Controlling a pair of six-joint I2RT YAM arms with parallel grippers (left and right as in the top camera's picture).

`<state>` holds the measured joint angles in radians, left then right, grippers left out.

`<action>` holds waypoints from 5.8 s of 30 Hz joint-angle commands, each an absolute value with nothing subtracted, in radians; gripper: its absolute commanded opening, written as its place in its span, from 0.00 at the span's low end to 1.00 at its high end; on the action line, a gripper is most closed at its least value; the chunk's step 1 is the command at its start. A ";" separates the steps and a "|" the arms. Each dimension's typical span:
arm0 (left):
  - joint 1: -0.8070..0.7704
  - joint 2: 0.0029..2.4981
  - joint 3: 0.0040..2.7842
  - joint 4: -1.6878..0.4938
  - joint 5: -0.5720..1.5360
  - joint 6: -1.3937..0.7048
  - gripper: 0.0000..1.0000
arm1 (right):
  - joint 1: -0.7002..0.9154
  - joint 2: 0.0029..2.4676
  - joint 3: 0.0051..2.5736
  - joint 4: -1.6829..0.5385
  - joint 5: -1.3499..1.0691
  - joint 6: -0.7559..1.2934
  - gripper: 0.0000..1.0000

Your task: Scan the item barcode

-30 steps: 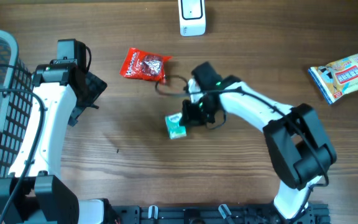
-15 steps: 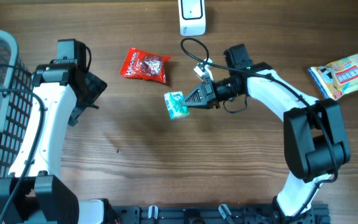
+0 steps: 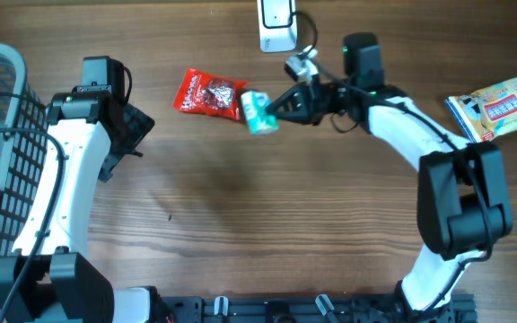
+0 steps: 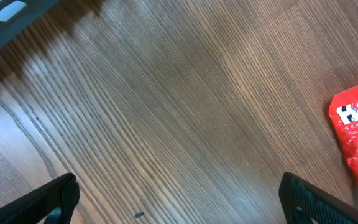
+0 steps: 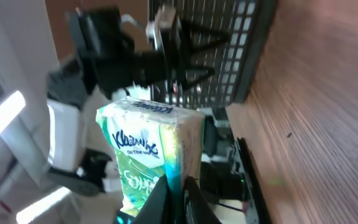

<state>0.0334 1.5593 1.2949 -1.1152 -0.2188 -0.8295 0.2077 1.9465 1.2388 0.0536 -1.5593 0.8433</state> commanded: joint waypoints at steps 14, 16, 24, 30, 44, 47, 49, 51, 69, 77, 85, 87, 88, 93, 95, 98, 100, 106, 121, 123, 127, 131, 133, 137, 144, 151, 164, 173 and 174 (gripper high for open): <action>0.039 1.554 1.293 -1.115 -0.236 -0.846 1.00 | 0.001 1.945 1.250 0.060 -1.622 0.942 0.04; 0.039 1.554 1.293 -1.115 -0.236 -0.846 1.00 | 0.001 1.945 1.250 0.060 -1.621 0.940 0.04; 0.039 1.554 1.293 -1.115 -0.236 -0.846 1.00 | 0.022 1.945 1.250 0.060 -1.439 0.977 0.04; 0.039 1.554 1.293 -1.115 -0.236 -0.846 1.00 | 0.060 1.945 1.282 0.160 -0.936 0.934 0.05; 0.039 1.554 1.293 -1.115 -0.236 -0.846 1.00 | 0.488 2.058 1.665 0.149 0.510 -0.067 0.05; 0.039 1.554 1.293 -1.115 -0.236 -0.846 1.00 | 0.501 2.147 1.665 0.308 0.553 -0.261 0.05; 0.039 1.554 1.293 -1.115 -0.236 -0.846 1.00 | 0.501 2.209 1.665 0.345 0.520 -0.424 0.05; 0.039 1.554 1.293 -1.115 -0.236 -0.846 1.00 | 0.501 2.259 1.665 0.348 0.504 -0.578 0.05; 0.039 1.554 1.293 -1.115 -0.236 -0.846 1.00 | 0.037 2.314 1.662 -0.249 1.282 -0.017 0.04; 0.039 1.554 1.293 -1.115 -0.236 -0.846 1.00 | -0.171 2.313 1.662 -0.717 1.095 0.498 0.04; 0.039 1.554 1.293 -1.115 -0.236 -0.846 1.00 | -0.353 2.235 1.663 -0.817 0.698 0.474 1.00; 0.039 1.554 1.293 -1.115 -0.236 -0.846 1.00 | -0.351 2.114 1.663 -0.824 0.609 0.478 1.00; 0.039 1.554 1.293 -1.115 -0.236 -0.846 1.00 | -0.351 2.047 1.663 -0.827 0.510 0.478 1.00; 0.039 1.554 1.293 -1.115 -0.236 -0.846 1.00 | -0.340 1.720 1.662 -0.914 0.157 0.525 1.00; 0.039 1.554 1.293 -1.115 -0.236 -0.846 1.00 | -0.318 1.612 1.662 -0.960 0.062 0.523 1.00; 0.039 1.554 1.293 -1.115 -0.236 -0.846 1.00 | -0.297 1.541 1.662 -1.045 -0.192 0.522 1.00; 0.039 1.554 1.293 -1.115 -0.236 -0.846 1.00 | -0.276 1.551 1.648 -1.075 -0.340 0.498 1.00; 0.039 1.554 1.293 -1.115 -0.236 -0.846 1.00 | -0.070 1.554 1.442 -0.979 -0.427 0.337 0.99; 0.039 1.554 1.293 -0.951 0.027 -0.846 1.00 | 0.249 1.554 0.974 -0.512 -0.146 0.841 1.00; 0.035 1.554 1.293 -0.983 0.211 -0.853 1.00 | 0.249 1.554 0.974 -0.508 -0.146 0.841 1.00; -0.083 1.563 1.293 -0.912 0.225 -0.842 1.00 | 0.249 1.554 0.974 -0.508 -0.145 0.841 1.00; -0.212 1.645 1.293 -0.751 0.059 -0.859 1.00 | 0.249 1.554 0.974 -0.509 -0.145 0.838 1.00; -0.210 1.708 1.293 -0.677 0.089 -0.925 1.00 | 0.249 1.554 0.974 -0.509 -0.141 0.838 1.00; -0.212 1.809 1.293 -0.484 0.118 -0.925 1.00 | 0.249 1.554 0.974 -0.511 -0.059 0.838 1.00; -0.218 2.041 1.293 -0.263 -0.001 -1.111 1.00 | 0.249 1.554 0.974 -0.513 -0.044 0.838 1.00; -0.222 2.089 1.293 -0.382 0.037 -1.106 0.42 | 0.249 1.554 0.974 -0.513 -0.044 0.838 1.00; -0.238 2.066 1.296 -1.079 0.389 -0.200 0.04 | 0.249 1.554 0.974 -0.517 -0.056 0.838 1.00; -0.363 2.066 1.602 -1.314 0.397 -0.120 1.00 | 0.249 1.554 0.974 -0.446 -0.558 0.534 1.00; -0.358 2.066 1.678 -1.356 0.393 -0.131 1.00 | 0.249 1.554 0.974 -0.447 -0.579 0.533 1.00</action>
